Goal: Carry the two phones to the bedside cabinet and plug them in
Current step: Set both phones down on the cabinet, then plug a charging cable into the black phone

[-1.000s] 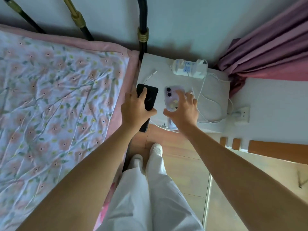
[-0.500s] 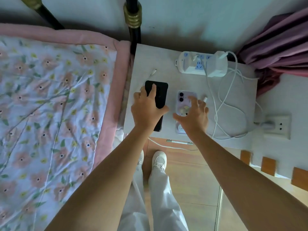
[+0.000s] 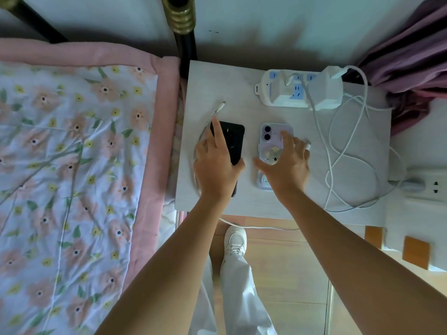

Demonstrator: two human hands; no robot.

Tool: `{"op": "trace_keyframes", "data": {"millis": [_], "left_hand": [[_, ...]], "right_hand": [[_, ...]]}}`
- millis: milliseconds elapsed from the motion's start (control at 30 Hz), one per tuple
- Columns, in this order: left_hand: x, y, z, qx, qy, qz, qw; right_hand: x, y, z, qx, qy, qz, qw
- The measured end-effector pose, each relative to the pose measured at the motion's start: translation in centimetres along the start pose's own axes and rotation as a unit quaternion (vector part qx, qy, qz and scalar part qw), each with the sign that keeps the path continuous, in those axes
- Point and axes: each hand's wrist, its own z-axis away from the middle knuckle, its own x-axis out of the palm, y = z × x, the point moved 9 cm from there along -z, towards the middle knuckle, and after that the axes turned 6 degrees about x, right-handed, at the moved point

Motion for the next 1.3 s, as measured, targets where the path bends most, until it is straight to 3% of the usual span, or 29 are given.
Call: {"op": "trace_keyframes", "data": {"millis": [200,433,600,800,933,1067,1300], "left_hand": [[0.1,-0.2,-0.1,0.006,0.027,0.010,1.000],[0.3,-0.3,-0.1,0.031,0.037,-0.032,0.998],[-2.1,-1.6,-1.7,0.017,0.119,0.023,0.993],[-2.3,-1.5,-6.3,0.087,0.085,0.033,0.992],[-1.4,-1.1,-9.5,0.060,0.042,0.024,0.997],[-1.0,-0.7,-11.4,0.052,0.018,-0.023,0.998],[-0.7,-0.3,-10.1,0.134,0.048,-0.093,0.985]], "right_hand": [[-0.2,-0.6,0.2,-0.018,0.014,-0.008,1.000],[1.3,-0.7,1.1,-0.037,-0.007,0.063,0.997],[2.2,-0.4,1.2,-0.017,-0.043,0.029,0.999],[1.8,-0.7,1.2,-0.001,-0.046,0.001,0.999],[0.8,-2.6,1.8,-0.069,-0.011,-0.008,0.997],[1.9,-4.9,3.0,-0.143,-0.048,0.016,0.988],[4.3,-7.1,4.9,-0.236,-0.107,0.077,0.963]]}}
